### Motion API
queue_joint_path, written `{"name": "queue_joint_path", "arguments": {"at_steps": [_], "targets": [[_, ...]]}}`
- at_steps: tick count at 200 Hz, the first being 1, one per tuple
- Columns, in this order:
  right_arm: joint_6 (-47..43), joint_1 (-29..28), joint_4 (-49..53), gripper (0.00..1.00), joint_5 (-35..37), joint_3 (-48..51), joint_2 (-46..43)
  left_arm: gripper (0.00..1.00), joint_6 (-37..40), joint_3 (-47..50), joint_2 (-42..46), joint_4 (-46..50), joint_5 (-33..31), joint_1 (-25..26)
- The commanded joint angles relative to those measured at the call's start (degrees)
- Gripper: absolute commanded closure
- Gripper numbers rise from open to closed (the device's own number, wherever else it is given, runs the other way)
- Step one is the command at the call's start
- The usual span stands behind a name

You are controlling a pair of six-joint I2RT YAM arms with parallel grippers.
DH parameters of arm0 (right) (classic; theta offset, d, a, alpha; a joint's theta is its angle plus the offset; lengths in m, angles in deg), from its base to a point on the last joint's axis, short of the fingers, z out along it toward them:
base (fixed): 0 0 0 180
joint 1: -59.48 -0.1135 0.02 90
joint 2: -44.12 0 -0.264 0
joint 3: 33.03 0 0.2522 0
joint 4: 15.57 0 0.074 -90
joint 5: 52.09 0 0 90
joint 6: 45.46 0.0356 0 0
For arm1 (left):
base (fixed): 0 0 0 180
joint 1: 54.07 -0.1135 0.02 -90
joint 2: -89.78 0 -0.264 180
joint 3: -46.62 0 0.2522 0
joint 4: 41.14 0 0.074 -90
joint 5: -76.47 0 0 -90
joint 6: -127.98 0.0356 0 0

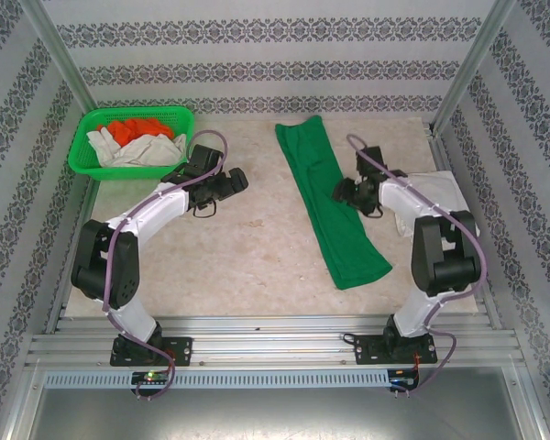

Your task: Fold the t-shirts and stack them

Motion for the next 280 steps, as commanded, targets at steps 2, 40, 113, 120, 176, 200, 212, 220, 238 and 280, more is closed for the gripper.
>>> {"name": "queue_joint_path", "arguments": {"at_steps": [2,40,113,120,176,200,212,220,238,280], "targets": [[-0.90,-3.89,2.35,0.40,2.49,5.97,-3.97,0.00,1.99,-0.70,-0.17,-2.86,1.45,0.62],[-0.04,-8.53,2.06,0.41,-2.87,9.63,-2.72,0.00,-0.25,0.82,-0.61,-5.04,2.53,0.61],[-8.68,-17.12,5.10,0.40,-12.36,-10.12,18.47,0.00,-0.72,3.94,3.82,-1.84,-1.52,0.56],[-9.24,-17.99,4.44,0.40,-13.16,-11.86,20.14,0.00,-0.60,4.56,4.59,-1.61,-1.84,0.63],[-17.17,-24.93,12.09,0.34,-9.94,-30.29,28.31,0.00,1.30,7.99,9.85,0.95,-6.18,0.45],[-18.26,-25.23,10.19,0.24,-3.88,-28.26,23.62,0.00,1.49,7.96,10.08,0.83,-7.17,0.42],[-19.10,-25.26,5.63,0.12,-0.71,-23.32,19.05,0.00,1.59,7.90,9.79,0.44,-7.74,0.37],[-19.45,-25.31,3.36,0.02,1.45,-20.63,15.53,0.00,1.68,7.83,9.68,0.07,-8.03,0.17],[-21.06,-24.30,4.21,0.02,1.98,-19.08,11.47,0.00,1.84,7.80,9.27,-0.75,-7.78,-0.55],[-20.30,-19.52,4.48,0.02,-5.85,-11.63,6.05,0.00,4.30,8.07,8.71,-2.37,-7.15,-2.90]]}}
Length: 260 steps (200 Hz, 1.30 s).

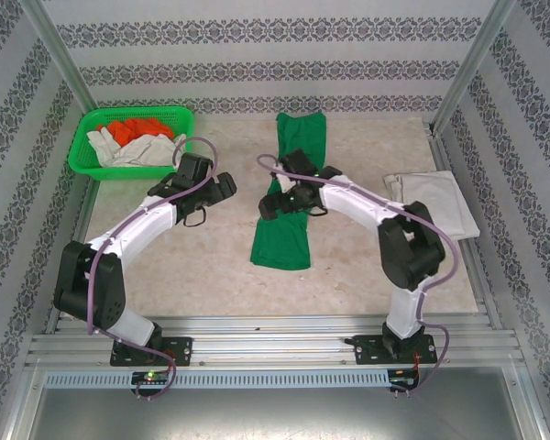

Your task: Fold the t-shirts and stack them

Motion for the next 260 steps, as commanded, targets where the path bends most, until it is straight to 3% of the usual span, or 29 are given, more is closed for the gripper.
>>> {"name": "queue_joint_path", "arguments": {"at_steps": [1,29,54,71,105,154,209,232,260], "targets": [[-0.93,2.35,0.84,0.02,-3.06,3.90,-1.72,0.00,3.20,0.48,-0.43,-1.69,-0.79,-1.67],[-15.61,-1.44,-1.63,0.02,-1.95,11.11,-6.84,0.00,7.87,1.36,0.43,-4.10,2.56,-3.75],[-31.76,-5.36,3.41,0.02,-2.58,12.70,-7.44,0.00,13.43,1.83,1.97,-4.69,6.26,-5.90],[-37.62,-7.55,5.56,0.04,-0.88,12.46,-6.15,0.00,18.84,2.56,4.05,-4.28,7.48,-6.87],[-39.50,-10.90,6.15,0.15,1.26,9.99,-1.62,0.00,25.71,6.57,9.90,-4.50,5.95,-8.86],[-38.38,-13.09,4.53,0.27,3.34,8.02,4.73,0.00,26.57,9.45,13.85,-5.46,5.27,-11.50],[-40.42,-13.12,7.47,0.31,6.76,5.90,9.64,0.00,26.47,9.20,12.53,-5.64,7.13,-11.62],[-40.30,-13.11,7.94,0.44,6.47,6.35,9.73,0.00,26.68,9.32,12.55,-5.64,7.56,-11.59],[-39.76,-13.21,8.97,0.77,5.48,5.94,8.35,0.00,26.64,10.30,13.09,-6.48,8.00,-11.59]]}}
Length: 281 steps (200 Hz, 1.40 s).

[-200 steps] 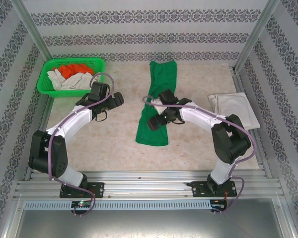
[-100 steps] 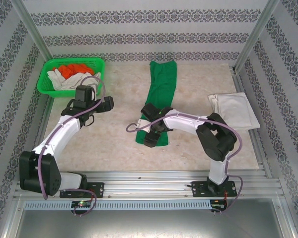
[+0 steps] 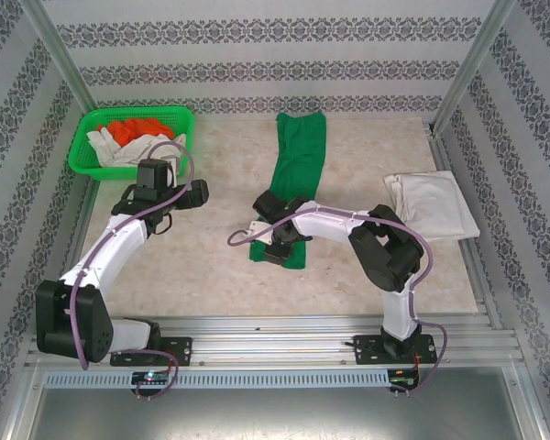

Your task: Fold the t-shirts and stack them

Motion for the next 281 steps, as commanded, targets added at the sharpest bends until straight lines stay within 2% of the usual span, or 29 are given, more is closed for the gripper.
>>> {"name": "queue_joint_path", "arguments": {"at_steps": [1,23,47,72,109,142,190,248,281], "targets": [[0.17,-0.16,4.00,0.78,-0.12,0.26,1.24,0.00,1.35,1.33,0.49,-2.61,1.47,-0.35],[0.49,-0.59,5.39,1.00,-0.12,-0.23,-0.68,0.00,2.99,2.68,0.46,-5.33,4.34,-0.35],[1.73,-1.19,7.32,1.00,-1.13,0.18,-4.55,0.00,7.12,4.84,1.07,-10.67,9.45,-0.18],[3.59,-1.82,9.93,1.00,-3.02,1.83,-9.68,0.00,15.55,6.87,2.43,-14.16,13.61,0.17],[5.40,-1.75,14.53,1.00,-5.86,2.58,-15.92,0.00,28.17,8.59,3.41,-15.07,19.34,0.18],[4.59,0.56,17.25,1.00,-5.24,0.32,-16.84,0.00,36.72,10.37,2.87,-15.95,26.38,0.24],[0.83,5.18,17.54,1.00,-1.52,-8.08,-11.45,0.00,38.30,12.14,2.60,-18.67,31.96,0.26],[-3.29,9.53,17.24,1.00,4.64,-20.48,-1.14,0.00,38.62,13.27,3.16,-18.63,32.55,0.24],[-3.50,12.11,17.43,1.00,5.05,-25.85,2.00,0.00,37.53,14.27,3.69,-19.95,31.92,0.25]]}}
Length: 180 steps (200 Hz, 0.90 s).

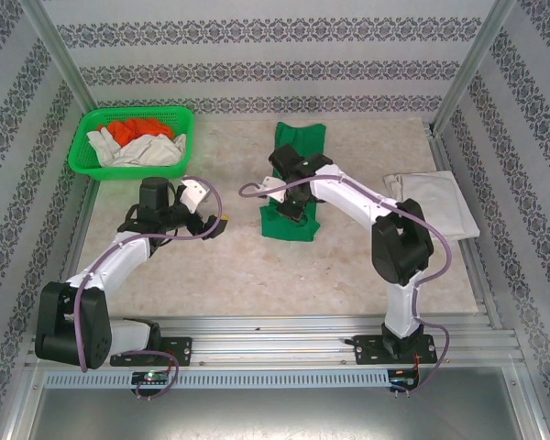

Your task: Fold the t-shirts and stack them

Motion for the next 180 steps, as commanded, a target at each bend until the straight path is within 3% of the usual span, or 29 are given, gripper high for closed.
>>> {"name": "queue_joint_path", "arguments": {"at_steps": [1,123,180], "targets": [[-1.41,1.79,0.84,1.00,2.16,-4.39,1.54,0.00,0.59,1.07,1.62,-3.34,1.44,0.21],[-1.93,6.11,-1.64,1.00,4.63,-16.70,12.27,0.00,-0.57,-0.07,-2.27,-5.57,2.15,0.18],[-1.51,7.55,-2.70,1.00,5.31,-18.04,15.93,0.00,-1.76,-0.18,-2.45,-5.66,2.23,0.22]]}}
